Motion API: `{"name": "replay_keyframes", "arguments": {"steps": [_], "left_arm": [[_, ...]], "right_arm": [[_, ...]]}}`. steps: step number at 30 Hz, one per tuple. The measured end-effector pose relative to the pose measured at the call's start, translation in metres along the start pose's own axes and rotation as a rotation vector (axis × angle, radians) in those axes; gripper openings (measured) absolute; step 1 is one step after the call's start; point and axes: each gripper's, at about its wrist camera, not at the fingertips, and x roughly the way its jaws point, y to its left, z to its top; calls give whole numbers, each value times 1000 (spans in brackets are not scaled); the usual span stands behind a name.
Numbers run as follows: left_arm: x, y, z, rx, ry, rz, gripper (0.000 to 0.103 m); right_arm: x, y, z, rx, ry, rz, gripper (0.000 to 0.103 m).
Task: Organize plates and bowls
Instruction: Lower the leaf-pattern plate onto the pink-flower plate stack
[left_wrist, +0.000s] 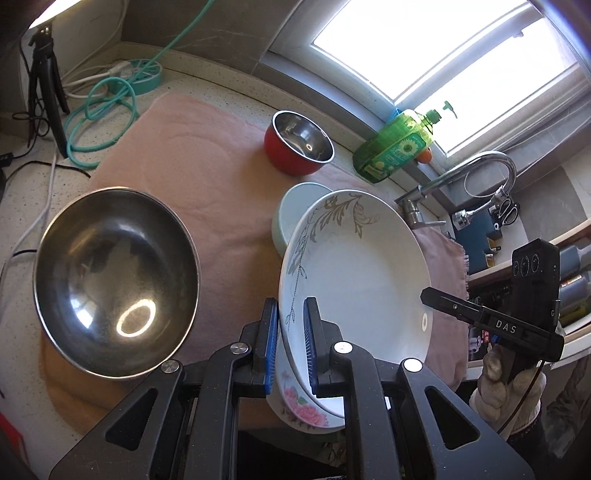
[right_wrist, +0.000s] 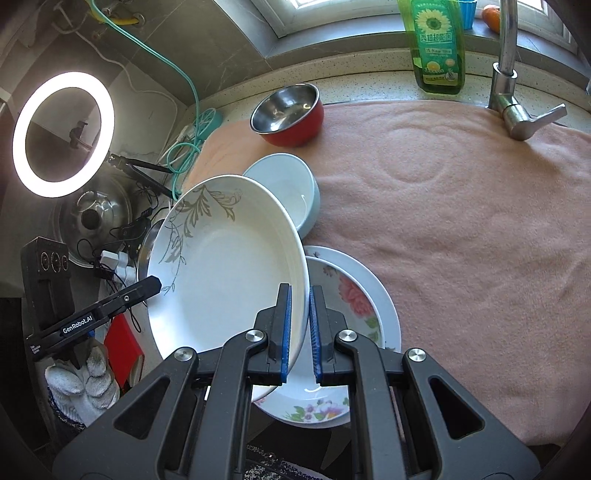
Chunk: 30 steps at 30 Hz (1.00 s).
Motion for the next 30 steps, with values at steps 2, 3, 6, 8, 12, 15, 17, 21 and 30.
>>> {"name": "replay_keyframes", "arguments": {"steps": [2,3,6,8,12,15,17,21,30], "left_arm": [[3,-3,-8,-4,8,-4,12],[5,-4,-12,-5,13,-4,12],[11,-7,-24,-9,30,-5,12],[17,-9,-32,-9,46,-5,12],[27,-13,-43,-12,77,-7,12],[34,-14,-48,-15,97,-8,12],[39,-16,-51,-13,108,-5,12],[46,-16,-54,-11,123,5,12],[60,-14,-54,-14,140,37,12]], "right_arm": [[0,-6,-9,3,8,-4,9],[0,-9,-13,3,12,-7,10],[1,-19,-25,7,26,-18,10],[4,-26,-32,15,37,-25,10],[10,-40,-43,35,65,-37,10],[14,-48,-50,40,80,-47,9],[18,-53,-53,46,89,-52,10],[23,-57,-55,44,100,-61,10],[27,-57,-54,30,100,-54,9]]}}
